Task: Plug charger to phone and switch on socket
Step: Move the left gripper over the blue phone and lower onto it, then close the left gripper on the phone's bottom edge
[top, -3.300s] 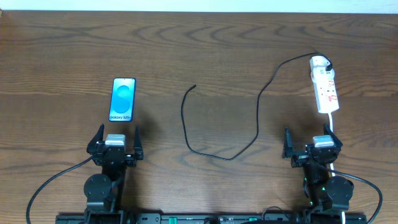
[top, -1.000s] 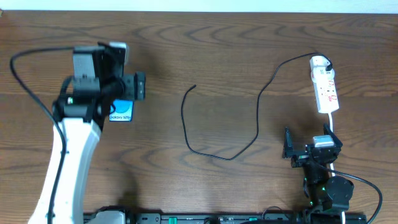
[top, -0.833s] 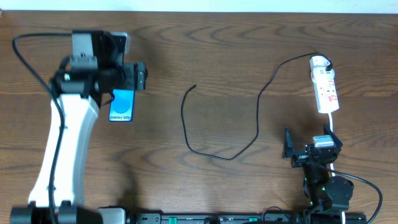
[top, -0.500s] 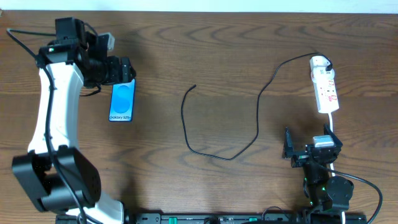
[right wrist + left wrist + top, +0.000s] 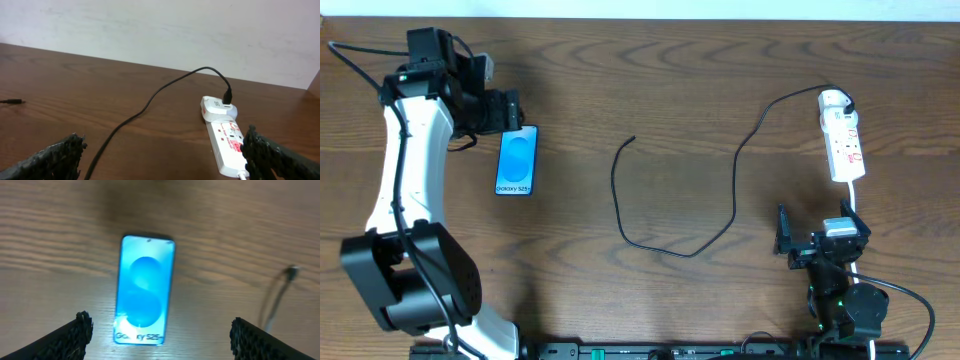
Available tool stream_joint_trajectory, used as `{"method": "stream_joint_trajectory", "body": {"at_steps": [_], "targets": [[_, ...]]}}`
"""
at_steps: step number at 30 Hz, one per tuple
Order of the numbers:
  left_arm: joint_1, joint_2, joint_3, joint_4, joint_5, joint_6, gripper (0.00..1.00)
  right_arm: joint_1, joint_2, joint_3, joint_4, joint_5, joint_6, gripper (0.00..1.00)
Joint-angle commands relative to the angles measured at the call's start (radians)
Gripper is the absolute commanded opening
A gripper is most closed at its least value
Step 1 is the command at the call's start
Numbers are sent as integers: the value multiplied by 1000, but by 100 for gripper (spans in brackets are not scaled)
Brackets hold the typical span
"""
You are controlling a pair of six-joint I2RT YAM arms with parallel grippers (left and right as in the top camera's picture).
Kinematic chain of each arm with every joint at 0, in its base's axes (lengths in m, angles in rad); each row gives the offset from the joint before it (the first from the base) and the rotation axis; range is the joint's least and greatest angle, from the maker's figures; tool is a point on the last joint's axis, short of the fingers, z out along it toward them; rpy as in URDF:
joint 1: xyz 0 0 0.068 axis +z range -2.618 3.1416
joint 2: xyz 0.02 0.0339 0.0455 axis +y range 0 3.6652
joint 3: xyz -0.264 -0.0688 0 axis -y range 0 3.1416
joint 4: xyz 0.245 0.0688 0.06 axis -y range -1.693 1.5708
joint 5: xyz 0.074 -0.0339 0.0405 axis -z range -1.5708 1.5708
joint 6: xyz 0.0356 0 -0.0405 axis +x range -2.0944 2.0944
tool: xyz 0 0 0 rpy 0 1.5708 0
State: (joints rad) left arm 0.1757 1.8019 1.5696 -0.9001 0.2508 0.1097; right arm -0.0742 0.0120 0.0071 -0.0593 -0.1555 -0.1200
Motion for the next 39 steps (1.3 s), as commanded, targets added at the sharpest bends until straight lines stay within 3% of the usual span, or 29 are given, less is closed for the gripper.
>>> {"method": "stream_joint_trajectory", "body": {"at_steps": [1,14,21,39], "targets": [[-3,86,-2,-18,-84,11,89,3,-5,-2,-4,7,11,99],[-38,292,-2,-32,-88,5,90,3,-5,-2,-4,7,11,99],[-38,302,-2,-30,-166,-14,89,3,-5,-2,-4,7,11,99],[-38,303,-31,30,-131,-21,89,3,-5,-2,-4,7,11,99]]}}
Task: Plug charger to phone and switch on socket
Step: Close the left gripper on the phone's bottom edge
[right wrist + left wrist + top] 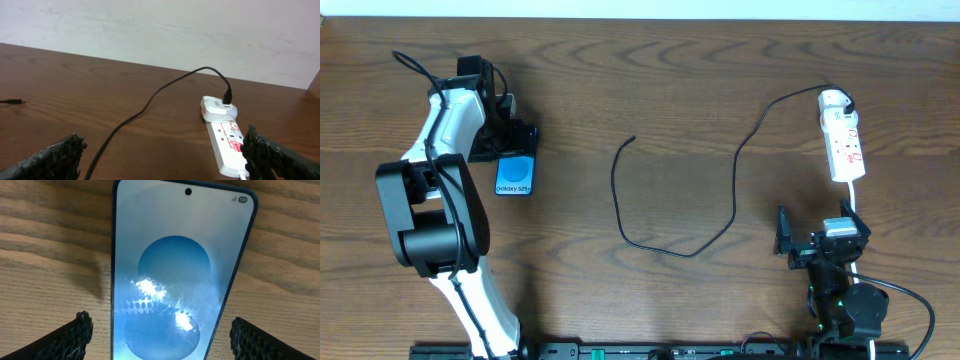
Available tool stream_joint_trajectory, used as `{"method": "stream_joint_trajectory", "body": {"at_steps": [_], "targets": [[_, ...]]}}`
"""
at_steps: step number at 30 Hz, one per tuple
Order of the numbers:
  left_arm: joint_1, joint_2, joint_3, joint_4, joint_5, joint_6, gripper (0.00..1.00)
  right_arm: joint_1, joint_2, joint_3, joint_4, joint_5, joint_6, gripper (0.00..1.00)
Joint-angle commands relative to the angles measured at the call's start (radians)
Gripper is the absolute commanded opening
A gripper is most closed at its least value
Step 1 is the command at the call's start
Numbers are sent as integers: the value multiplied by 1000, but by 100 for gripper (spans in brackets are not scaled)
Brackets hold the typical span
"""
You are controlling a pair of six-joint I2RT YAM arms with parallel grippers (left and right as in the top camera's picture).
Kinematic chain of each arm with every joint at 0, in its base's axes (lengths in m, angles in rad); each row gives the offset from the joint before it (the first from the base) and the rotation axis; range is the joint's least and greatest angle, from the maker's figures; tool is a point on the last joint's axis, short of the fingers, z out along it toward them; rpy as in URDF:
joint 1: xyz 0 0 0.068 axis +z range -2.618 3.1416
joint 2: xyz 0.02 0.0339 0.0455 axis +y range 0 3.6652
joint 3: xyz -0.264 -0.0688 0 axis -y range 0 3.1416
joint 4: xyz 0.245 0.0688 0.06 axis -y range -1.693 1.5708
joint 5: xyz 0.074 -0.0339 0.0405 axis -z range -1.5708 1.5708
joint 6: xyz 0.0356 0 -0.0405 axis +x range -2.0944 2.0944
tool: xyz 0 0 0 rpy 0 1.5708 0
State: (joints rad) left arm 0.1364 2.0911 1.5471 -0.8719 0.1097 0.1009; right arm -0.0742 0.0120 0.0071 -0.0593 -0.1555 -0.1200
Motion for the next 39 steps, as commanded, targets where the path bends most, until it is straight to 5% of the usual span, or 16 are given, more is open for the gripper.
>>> {"method": "stream_joint_trajectory", "body": {"at_steps": [1,33,39], "targets": [[1,13,-8,3,10,-13,90,3,-5,-2,-4,7,11,99],[-18,94,-59,75,9,23,89,3,-5,-2,-4,7,11,99],[-18,94,-59,77,9,23,82,3,-5,-2,-4,7,11,99]]}}
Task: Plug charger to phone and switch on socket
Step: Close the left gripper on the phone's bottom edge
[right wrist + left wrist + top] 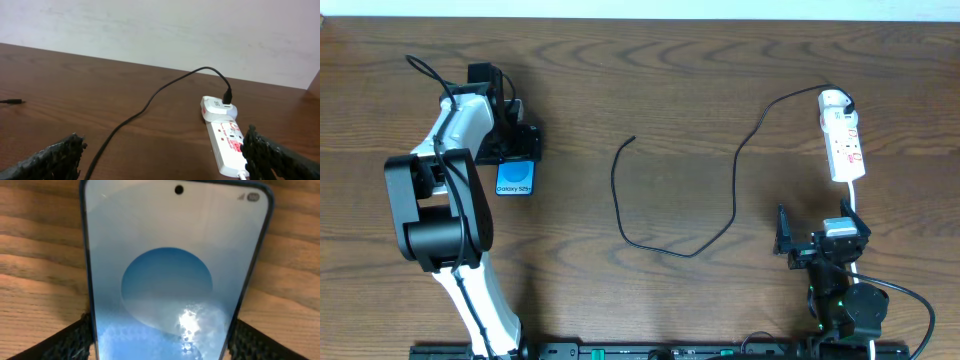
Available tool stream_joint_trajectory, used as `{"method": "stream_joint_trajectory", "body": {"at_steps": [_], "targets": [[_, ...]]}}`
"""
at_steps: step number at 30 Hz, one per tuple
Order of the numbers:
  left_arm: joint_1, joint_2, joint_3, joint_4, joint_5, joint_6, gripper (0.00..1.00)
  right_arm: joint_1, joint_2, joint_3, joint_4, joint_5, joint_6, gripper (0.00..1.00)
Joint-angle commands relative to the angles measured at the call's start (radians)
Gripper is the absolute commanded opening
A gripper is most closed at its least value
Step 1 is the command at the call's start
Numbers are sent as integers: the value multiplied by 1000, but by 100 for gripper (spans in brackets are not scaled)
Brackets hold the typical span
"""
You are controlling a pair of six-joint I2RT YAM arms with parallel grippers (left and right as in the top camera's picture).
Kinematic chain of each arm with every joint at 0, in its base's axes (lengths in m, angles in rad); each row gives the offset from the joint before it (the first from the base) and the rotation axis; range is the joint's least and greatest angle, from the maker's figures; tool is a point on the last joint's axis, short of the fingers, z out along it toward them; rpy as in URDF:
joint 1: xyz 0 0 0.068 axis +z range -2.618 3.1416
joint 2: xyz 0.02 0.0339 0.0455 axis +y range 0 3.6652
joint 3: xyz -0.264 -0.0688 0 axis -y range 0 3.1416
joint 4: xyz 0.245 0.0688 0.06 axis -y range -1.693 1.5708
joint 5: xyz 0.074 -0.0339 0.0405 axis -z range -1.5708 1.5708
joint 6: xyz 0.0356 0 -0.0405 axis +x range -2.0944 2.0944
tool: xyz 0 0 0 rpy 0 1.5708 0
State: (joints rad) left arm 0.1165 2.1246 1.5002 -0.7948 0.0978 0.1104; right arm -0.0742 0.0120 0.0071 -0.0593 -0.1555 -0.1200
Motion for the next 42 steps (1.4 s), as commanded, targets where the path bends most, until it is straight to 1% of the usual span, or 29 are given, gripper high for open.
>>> {"method": "stream_joint_trajectory", "body": {"at_steps": [1,7,16,21,32,38,42], "targets": [[2,61,-12,0,21,13,81,3,-5,-2,-4,7,11,99],[2,61,-12,-1,21,12,72,3,-5,-2,-4,7,11,99],[2,51,-8,-19,21,-5,68,3,-5,-2,-5,7,11,99],[2,35,23,-56,21,-19,65,3,-5,-2,-4,7,11,99],[2,-55,25,-66,21,-28,65,3,-5,-2,-5,7,11,99],[2,-92,25,-68,24,-92,65,3,-5,-2,-4,7,11,99],[2,-99,25,-72,67,-124,65,3,-5,-2,-4,7,11,99]]}}
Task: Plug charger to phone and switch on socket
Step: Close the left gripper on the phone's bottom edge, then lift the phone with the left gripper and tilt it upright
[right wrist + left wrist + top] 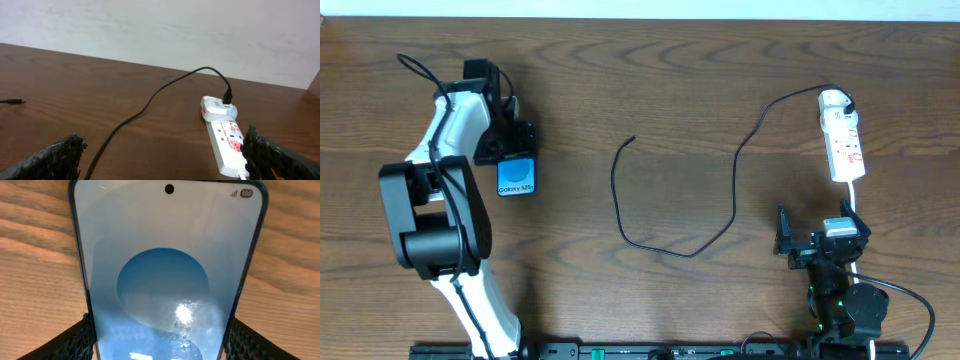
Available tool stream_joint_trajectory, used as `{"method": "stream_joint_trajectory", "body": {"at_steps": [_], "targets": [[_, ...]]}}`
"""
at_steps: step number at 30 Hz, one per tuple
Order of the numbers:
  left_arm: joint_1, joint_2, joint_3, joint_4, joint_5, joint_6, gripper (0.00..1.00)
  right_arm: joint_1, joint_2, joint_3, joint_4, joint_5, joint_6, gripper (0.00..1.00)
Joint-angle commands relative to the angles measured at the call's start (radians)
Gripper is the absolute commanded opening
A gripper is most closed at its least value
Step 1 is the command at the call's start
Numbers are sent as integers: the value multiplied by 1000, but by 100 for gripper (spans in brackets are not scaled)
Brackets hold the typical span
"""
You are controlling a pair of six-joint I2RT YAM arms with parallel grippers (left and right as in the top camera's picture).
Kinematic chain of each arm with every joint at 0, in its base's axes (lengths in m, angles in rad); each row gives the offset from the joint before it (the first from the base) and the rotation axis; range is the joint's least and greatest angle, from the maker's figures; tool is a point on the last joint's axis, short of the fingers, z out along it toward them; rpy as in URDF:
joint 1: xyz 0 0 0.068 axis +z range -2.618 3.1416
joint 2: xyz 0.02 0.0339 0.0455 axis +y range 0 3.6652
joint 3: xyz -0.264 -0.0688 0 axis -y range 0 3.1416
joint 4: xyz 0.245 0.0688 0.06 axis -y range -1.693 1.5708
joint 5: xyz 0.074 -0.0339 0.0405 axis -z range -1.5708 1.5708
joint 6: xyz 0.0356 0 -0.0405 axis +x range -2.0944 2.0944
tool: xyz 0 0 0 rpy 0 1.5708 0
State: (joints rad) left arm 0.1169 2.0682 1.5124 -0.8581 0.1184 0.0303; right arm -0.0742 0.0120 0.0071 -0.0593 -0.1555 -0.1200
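Note:
A blue-edged phone (167,280) with a lit blue screen lies on the wooden table at the left (517,177). My left gripper (160,342) is shut on it, its black pads pressed on the two long edges; from overhead the left gripper (512,150) covers the phone's far end. A black charger cable (734,190) runs from the white charger (220,107), plugged in the white socket strip (843,148), to its free plug end (633,139) mid-table. My right gripper (162,155) stands open near the strip (231,147), holding nothing.
The cable loops across the table's middle, its lowest bend (685,253) near the front. The right arm's base (845,305) sits at the front right. A pale wall (160,30) rises behind the table's far edge.
The left gripper, still shut on the phone, has shifted very slightly with it; the phone sits a touch to the right in the overhead view. Right arm and cable are unchanged.
The left gripper was open, some way behind the phone. Then it was low over the phone with its fingers wide on either side. Then its pads were against the phone's edges, where they stay now. The right gripper stayed open and still throughout.

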Motion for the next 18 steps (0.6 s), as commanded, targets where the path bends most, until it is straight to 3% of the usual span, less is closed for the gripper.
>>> {"method": "stream_joint_trajectory", "body": {"at_steps": [1,18], "targets": [[1,-42,13,-13,71,-47,65,3,-5,-2,-4,7,11,99],[1,-42,12,-111,286,-274,64,3,-5,-2,-4,7,11,99]]}}
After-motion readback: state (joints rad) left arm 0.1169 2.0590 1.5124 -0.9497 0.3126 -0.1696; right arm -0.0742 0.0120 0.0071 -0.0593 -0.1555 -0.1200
